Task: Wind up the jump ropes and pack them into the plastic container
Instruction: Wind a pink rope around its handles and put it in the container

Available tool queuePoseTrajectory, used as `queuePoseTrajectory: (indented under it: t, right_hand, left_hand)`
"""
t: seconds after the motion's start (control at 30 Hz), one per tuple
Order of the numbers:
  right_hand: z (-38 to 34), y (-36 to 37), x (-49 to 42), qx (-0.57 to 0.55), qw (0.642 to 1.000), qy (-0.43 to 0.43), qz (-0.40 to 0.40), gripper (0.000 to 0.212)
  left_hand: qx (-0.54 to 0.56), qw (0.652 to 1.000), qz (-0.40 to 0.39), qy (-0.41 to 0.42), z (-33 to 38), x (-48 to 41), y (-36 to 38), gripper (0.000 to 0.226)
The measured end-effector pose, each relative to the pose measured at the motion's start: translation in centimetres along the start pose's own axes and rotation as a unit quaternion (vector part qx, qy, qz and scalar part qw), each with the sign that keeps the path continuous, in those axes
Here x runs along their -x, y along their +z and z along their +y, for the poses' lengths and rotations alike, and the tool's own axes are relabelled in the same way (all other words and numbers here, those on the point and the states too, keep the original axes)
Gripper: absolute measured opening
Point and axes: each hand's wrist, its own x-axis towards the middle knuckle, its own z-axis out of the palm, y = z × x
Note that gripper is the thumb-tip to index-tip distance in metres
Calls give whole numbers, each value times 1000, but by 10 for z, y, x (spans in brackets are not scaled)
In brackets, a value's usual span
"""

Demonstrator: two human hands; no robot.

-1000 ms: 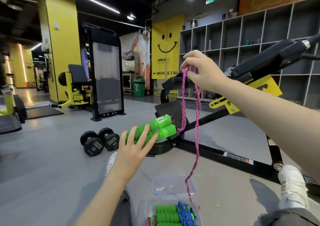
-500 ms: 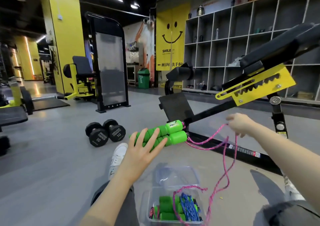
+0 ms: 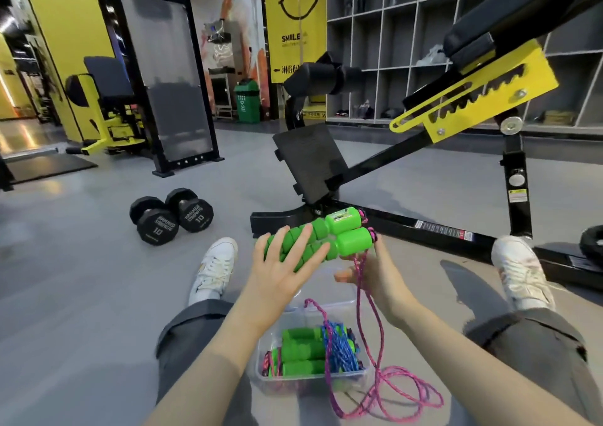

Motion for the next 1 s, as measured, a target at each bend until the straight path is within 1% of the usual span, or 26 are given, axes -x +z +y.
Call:
queuePoseTrajectory:
  t: [0.03, 0.1, 0.17, 0.23, 0.3, 0.37, 0.4, 0.5, 0.6, 0.73, 0.83, 0.9, 1.0]
  right_hand:
    - [5, 0, 2, -12, 1000, 4, 1, 68]
    - [14, 2, 7, 28, 999, 9, 25, 63]
    - [20, 6, 12, 106, 993, -5, 51, 50]
    - [26, 7, 18, 212, 975, -51, 54, 40]
    - [30, 4, 27, 327, 939, -105, 20, 35]
    - [30, 1, 36, 423, 897, -125, -32, 29]
    - [29, 1, 39, 460, 877, -126, -59, 28]
    - [23, 2, 48, 536, 825, -133, -120, 35]
    - [12, -1, 47, 564, 799, -141, -156, 38]
    - [-22, -8, 40, 557, 796, -171, -163, 40]
    - [-51, -10, 35, 576, 775, -197, -168, 33]
    - [-69, -11, 30, 568, 776, -211, -173, 27]
    - [-88, -15, 19, 561, 779, -239, -147, 28]
  left_hand:
    - [1, 1000, 1, -10, 1, 1, 3, 65]
    - [0, 999, 3, -37, 4, 2, 8, 67]
    - [0, 999, -9, -53, 6, 6, 15, 70]
    - [-6, 998, -23, -62, 6, 11, 21, 71]
    - [-9, 997, -44, -71, 7, 18, 26, 73]
    - [-12, 994, -68, -81, 9, 26, 30, 75]
    - [-14, 993, -79, -86, 10, 30, 32, 75]
    - [-19, 990, -111, -86, 14, 41, 37, 73]
    - [-19, 989, -120, -80, 16, 48, 41, 66]
    - [-5, 992, -117, -48, 14, 51, 41, 56]
    - [-1, 992, -126, -2, 10, 53, 36, 65]
    - [4, 992, -128, 17, 8, 52, 31, 73]
    - [22, 992, -115, 51, 7, 43, 23, 73]
